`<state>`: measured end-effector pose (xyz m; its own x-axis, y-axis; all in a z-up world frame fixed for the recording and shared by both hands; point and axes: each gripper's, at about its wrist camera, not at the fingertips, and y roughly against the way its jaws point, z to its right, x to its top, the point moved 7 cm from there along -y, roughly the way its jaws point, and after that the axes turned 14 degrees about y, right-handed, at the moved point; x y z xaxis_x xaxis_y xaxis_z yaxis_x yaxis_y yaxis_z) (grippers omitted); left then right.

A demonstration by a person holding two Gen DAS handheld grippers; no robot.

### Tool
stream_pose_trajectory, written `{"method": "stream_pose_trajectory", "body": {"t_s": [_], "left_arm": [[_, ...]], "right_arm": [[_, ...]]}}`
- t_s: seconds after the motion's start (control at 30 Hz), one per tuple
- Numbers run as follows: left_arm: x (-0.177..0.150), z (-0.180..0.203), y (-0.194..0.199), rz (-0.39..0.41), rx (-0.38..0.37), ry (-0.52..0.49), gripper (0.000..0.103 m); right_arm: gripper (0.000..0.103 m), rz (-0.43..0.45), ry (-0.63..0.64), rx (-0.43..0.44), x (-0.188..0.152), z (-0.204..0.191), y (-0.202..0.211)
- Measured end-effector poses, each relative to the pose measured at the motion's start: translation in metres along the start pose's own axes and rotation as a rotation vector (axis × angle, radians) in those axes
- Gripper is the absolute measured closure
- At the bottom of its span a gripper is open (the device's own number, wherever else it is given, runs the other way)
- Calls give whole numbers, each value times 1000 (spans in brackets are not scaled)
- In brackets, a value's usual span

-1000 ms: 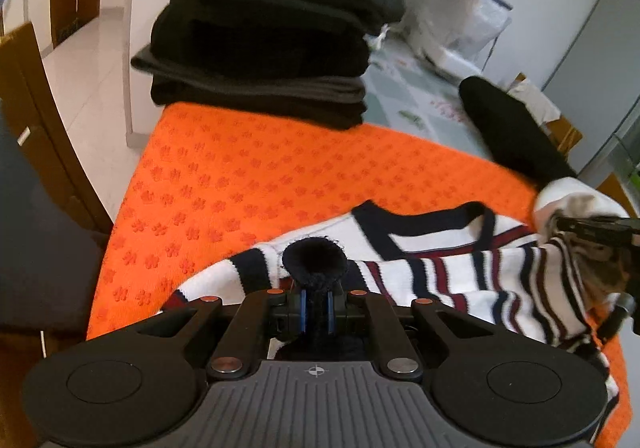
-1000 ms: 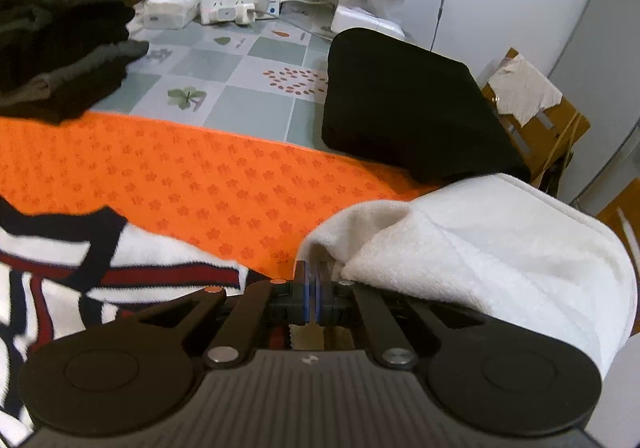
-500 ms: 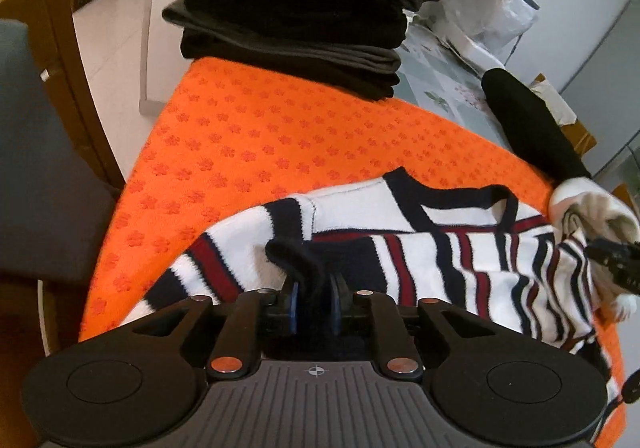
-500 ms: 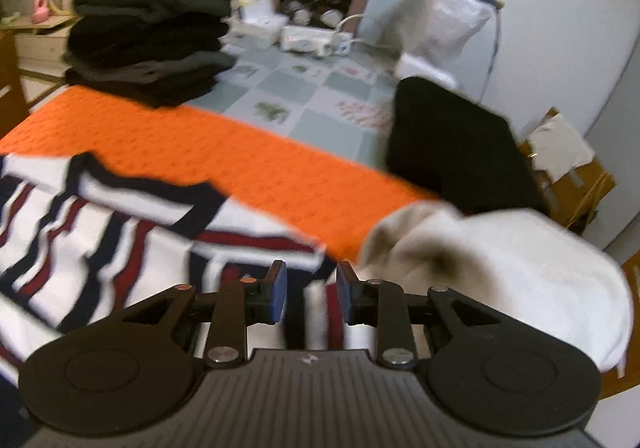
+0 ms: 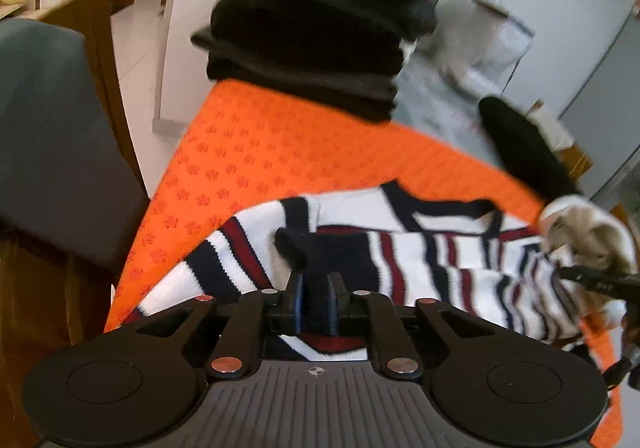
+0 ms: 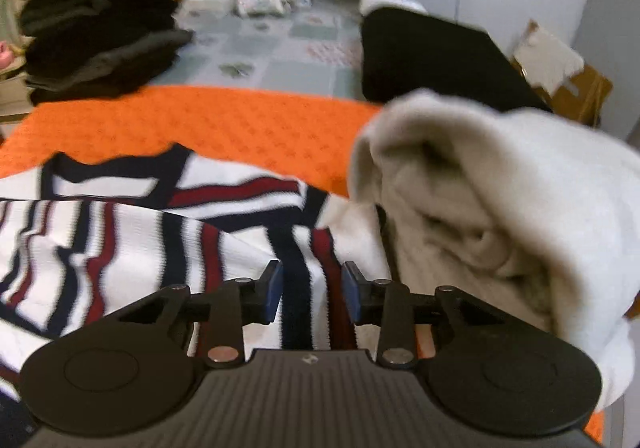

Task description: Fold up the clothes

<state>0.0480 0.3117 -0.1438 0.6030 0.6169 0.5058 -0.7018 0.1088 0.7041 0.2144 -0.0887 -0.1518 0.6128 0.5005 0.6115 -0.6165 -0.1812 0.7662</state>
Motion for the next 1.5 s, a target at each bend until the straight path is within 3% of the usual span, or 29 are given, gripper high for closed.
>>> {"method": "stream_pose_trajectory", "body": {"t_s": [0.03, 0.23, 0.5, 0.87, 0.97, 1.07, 1.2, 1.3, 1.5], "left_arm": [[-2, 0, 8, 11, -7, 2, 74], [-29, -13, 56, 77, -7, -27, 61], [-67, -53, 116, 169, 66, -71, 55], [-106, -136, 150, 200, 175, 40, 54], [-113, -164, 146, 180, 168, 131, 54], [-121, -196, 141, 180, 133, 320, 54], [-127, -225, 135, 183, -3, 612, 52], [-128, -238, 125, 188, -83, 765, 50], [-129, -240, 102, 157, -143, 872, 45]], "right_arm": [[65, 12, 3, 10, 1, -2, 7], [65, 85, 38, 82, 5, -25, 52], [65, 120, 103, 178, 7, -73, 91], [64, 96, 178, 244, 4, -134, 106], [63, 92, 196, 244, 4, -143, 109], [62, 90, 206, 239, 4, -148, 111], [61, 83, 214, 230, 1, -151, 114], [59, 76, 215, 222, -1, -151, 116], [59, 77, 223, 208, -4, -151, 120]]}}
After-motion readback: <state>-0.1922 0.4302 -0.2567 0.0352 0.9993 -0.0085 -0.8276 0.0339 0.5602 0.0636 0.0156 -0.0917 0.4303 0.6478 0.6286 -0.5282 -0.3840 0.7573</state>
